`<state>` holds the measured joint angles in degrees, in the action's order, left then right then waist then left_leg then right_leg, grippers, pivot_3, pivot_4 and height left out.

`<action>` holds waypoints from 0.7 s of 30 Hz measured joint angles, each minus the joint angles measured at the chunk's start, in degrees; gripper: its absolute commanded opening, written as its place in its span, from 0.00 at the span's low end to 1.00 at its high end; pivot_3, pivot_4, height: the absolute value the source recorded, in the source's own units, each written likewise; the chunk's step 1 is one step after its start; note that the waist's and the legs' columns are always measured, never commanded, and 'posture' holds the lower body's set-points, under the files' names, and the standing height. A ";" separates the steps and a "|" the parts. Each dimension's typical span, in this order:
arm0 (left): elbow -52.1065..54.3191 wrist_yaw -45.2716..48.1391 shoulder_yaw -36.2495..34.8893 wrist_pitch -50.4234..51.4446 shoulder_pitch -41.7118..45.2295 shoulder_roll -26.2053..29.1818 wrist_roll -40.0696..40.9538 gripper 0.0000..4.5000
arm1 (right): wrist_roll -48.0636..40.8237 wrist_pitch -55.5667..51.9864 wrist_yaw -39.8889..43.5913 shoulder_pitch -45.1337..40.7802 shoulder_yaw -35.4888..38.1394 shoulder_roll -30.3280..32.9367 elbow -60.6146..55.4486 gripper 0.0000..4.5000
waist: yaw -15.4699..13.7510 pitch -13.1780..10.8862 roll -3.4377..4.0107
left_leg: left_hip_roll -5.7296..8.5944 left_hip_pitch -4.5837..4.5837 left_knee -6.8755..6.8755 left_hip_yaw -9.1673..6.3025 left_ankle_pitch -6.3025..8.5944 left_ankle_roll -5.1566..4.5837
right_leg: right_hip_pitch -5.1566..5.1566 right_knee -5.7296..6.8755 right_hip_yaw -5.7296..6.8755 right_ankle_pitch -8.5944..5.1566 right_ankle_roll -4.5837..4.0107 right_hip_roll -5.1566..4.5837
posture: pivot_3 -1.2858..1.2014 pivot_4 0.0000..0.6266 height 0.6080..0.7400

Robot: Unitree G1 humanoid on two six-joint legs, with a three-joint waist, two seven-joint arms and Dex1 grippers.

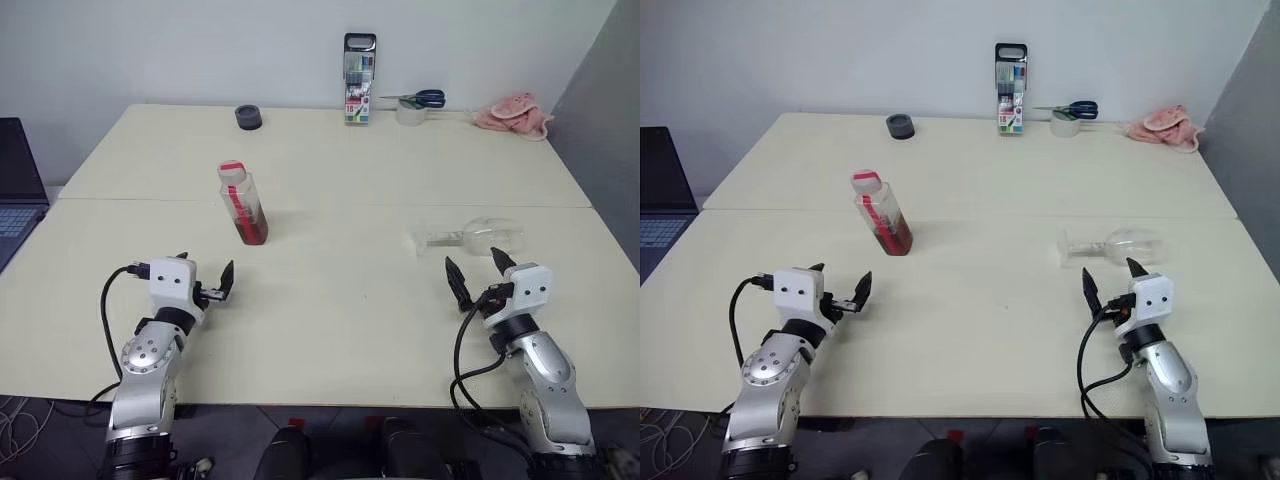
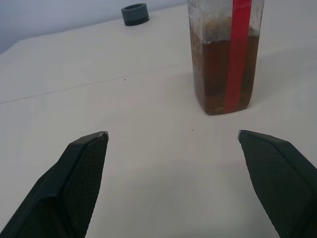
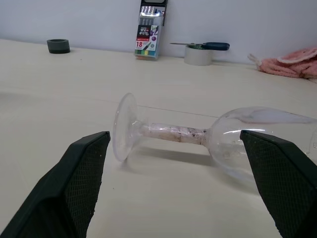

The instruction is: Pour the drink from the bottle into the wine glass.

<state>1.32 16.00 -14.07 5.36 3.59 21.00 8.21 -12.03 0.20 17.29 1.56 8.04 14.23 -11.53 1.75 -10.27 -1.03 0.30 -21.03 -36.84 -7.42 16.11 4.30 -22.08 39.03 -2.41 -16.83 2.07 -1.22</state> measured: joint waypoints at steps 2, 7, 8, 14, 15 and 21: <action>0.01 0.24 0.01 -0.65 0.00 0.00 0.28 0.99 | 0.00 -0.28 -0.22 0.00 0.00 0.00 0.00 1.00 | -0.01 0.00 0.00 | 0.00 0.00 0.00 0.01 0.00 0.00 | 0.00 0.00 -0.01 0.00 0.00 0.00 | 0.52 0.24 1.00; 0.32 0.45 0.11 -1.19 0.01 0.00 0.45 0.99 | 0.06 -0.94 -1.16 -0.02 0.15 0.02 -0.01 1.00 | 0.00 0.00 0.00 | 0.00 0.00 0.00 0.01 0.00 0.00 | 0.00 0.00 -0.01 0.00 0.00 0.00 | 0.52 0.24 1.00; 0.32 0.46 0.14 -1.14 0.01 -0.01 0.45 0.99 | 0.10 -1.03 -1.28 -0.02 0.19 0.06 -0.02 1.00 | 0.00 0.00 0.00 | 0.00 0.00 0.00 0.01 0.00 0.00 | 0.00 0.00 -0.01 0.00 0.00 0.00 | 0.52 0.24 1.00; 0.33 0.89 0.78 -1.20 0.01 -0.01 0.13 0.99 | 0.19 -1.79 -1.51 -0.01 0.26 0.87 -0.49 1.00 | 0.00 0.00 0.00 | 0.01 0.00 0.00 0.01 0.00 0.00 | 0.00 0.00 -0.01 0.00 0.00 0.00 | 0.52 0.24 1.00; 0.33 0.95 1.06 -1.42 0.01 -0.01 0.00 0.99 | 0.19 -1.82 -1.50 -0.01 0.28 1.03 -0.69 1.00 | 0.00 0.00 0.00 | 0.01 0.00 0.00 0.01 0.00 0.00 | 0.00 0.00 -0.01 0.00 0.00 0.00 | 0.52 0.24 1.00; 0.34 1.06 1.24 -2.13 0.21 -0.15 0.35 0.99 | 0.19 -1.84 -1.17 0.04 0.85 1.79 -0.78 1.00 | 0.00 0.00 0.00 | 0.01 0.00 0.00 0.01 0.00 0.00 | 0.01 0.00 -0.01 0.00 0.00 0.00 | 0.52 0.24 1.00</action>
<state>1.66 17.07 -12.83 3.23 3.80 20.85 8.57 -11.84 -1.64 16.11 1.59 8.89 16.02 -12.31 1.75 -10.27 -1.03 0.30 -21.02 -36.84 -7.41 16.11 4.29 -22.07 39.03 -2.42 -16.83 2.07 -1.21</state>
